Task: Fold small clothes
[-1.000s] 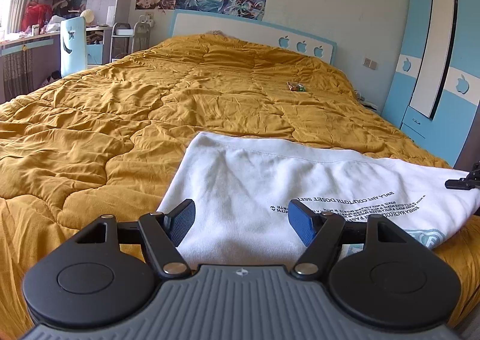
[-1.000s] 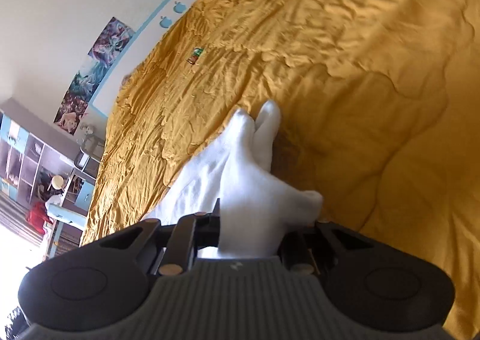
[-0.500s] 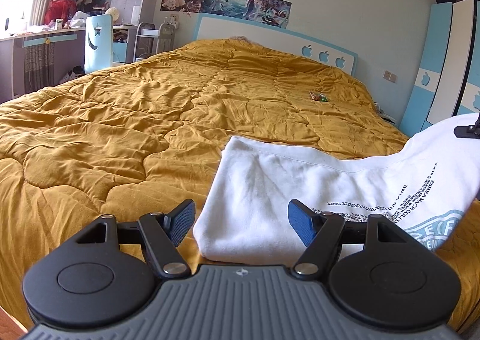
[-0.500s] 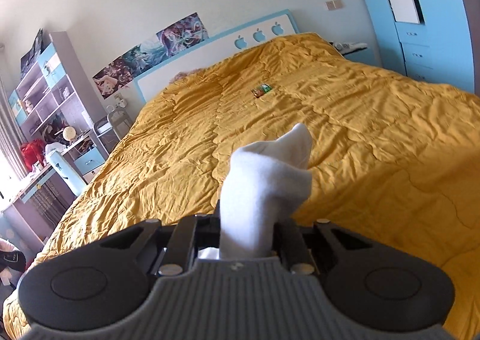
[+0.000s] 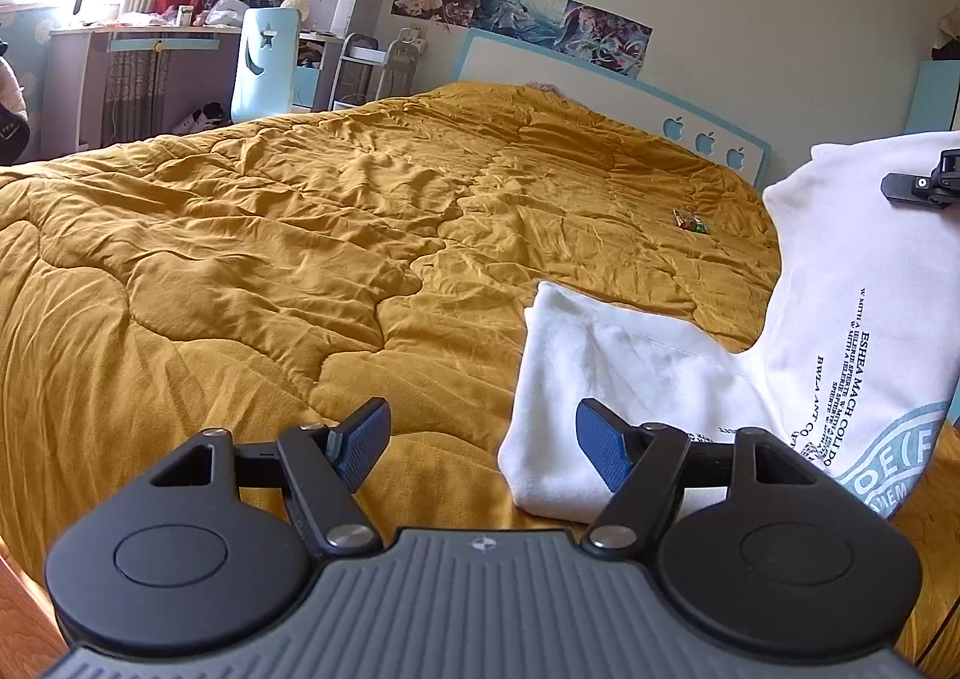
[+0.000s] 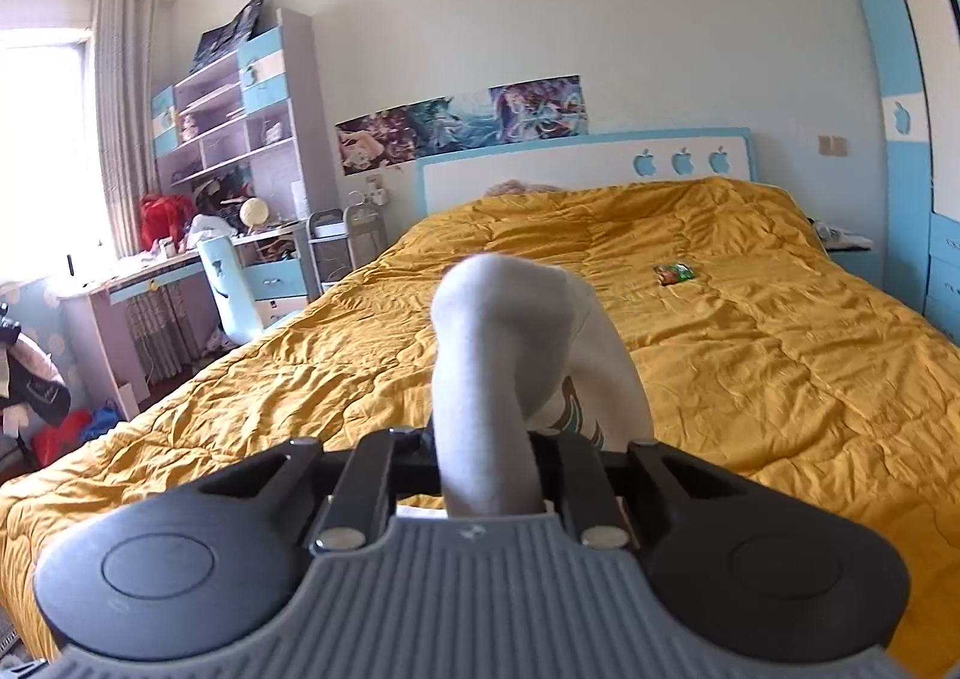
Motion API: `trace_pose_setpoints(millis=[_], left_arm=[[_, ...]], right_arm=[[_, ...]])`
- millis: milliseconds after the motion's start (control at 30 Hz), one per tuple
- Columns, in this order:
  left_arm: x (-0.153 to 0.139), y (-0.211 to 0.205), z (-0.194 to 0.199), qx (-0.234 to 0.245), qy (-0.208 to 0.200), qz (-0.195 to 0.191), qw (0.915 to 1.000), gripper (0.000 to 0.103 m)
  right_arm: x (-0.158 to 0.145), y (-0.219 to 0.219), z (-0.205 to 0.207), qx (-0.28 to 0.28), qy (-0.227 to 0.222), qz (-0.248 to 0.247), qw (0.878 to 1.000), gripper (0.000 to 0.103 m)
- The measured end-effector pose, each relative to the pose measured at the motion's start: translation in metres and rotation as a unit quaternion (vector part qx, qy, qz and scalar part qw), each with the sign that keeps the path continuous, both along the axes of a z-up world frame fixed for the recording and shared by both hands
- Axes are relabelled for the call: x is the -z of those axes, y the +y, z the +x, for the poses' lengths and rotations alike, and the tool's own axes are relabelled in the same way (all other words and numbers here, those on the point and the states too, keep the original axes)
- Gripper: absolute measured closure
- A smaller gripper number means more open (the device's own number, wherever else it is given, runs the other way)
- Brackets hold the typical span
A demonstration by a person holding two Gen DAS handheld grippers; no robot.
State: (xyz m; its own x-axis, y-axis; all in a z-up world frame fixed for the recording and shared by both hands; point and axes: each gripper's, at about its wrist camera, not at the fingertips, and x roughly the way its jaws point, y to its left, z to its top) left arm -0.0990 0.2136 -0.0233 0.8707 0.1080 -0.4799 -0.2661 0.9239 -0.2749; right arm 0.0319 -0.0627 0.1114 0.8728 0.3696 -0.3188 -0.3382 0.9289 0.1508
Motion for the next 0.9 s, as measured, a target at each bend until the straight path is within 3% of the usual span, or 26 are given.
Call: trace_pose_setpoints(millis=[100,200,300,367,433,500,567,633,733,800,900], left_arm=[[0.000,0.008,-0.004,-0.014,0.001,-0.007,0.9999,0.020],[0.000,0.016,-0.010,-0.027,0.003,-0.010,0.9996,0.020],[0.000,0.025,-0.019,-0.045,0.005,-0.013,0.9989,0.020],[0.001,0.030,-0.024,-0.055,0.007,-0.015,0.9983,0.020],[0.003,0.035,-0.028,-0.062,0.013,-0.016,0.9979,0.020],[0.005,0.037,-0.029,-0.060,0.021,-0.003,0.9980,0.021],[0.005,0.037,-0.030,-0.071,0.025,0.021,0.9969,0.021],[0.005,0.039,-0.030,-0.082,0.028,0.030,0.9958,0.021],[0.002,0.045,-0.031,-0.092,0.027,0.011,0.9954,0.021],[0.000,0.048,-0.030,-0.094,0.023,0.000,0.9953,0.021],[-0.006,0.049,-0.026,-0.093,0.023,-0.003,0.9954,0.021]], right_arm=[[0.015,0.046,-0.006,-0.045,-0.015,-0.041,0.998,0.093],[0.055,0.107,-0.014,-0.103,-0.032,-0.136,0.985,0.092],[0.117,0.160,-0.023,-0.161,0.028,-0.235,0.958,0.088],[0.152,0.178,-0.035,-0.187,0.077,-0.261,0.944,0.078],[0.162,0.180,-0.054,-0.186,0.029,-0.268,0.945,0.075],[0.158,0.180,-0.056,-0.195,0.034,-0.260,0.945,0.069],[0.143,0.171,-0.047,-0.203,0.069,-0.189,0.958,0.066],[0.138,0.164,-0.038,-0.213,0.106,-0.133,0.962,0.064],[0.138,0.156,-0.030,-0.231,0.143,-0.102,0.957,0.063],[0.136,0.149,-0.033,-0.256,0.140,-0.086,0.953,0.052],[0.138,0.141,-0.044,-0.323,0.139,-0.079,0.933,0.044]])
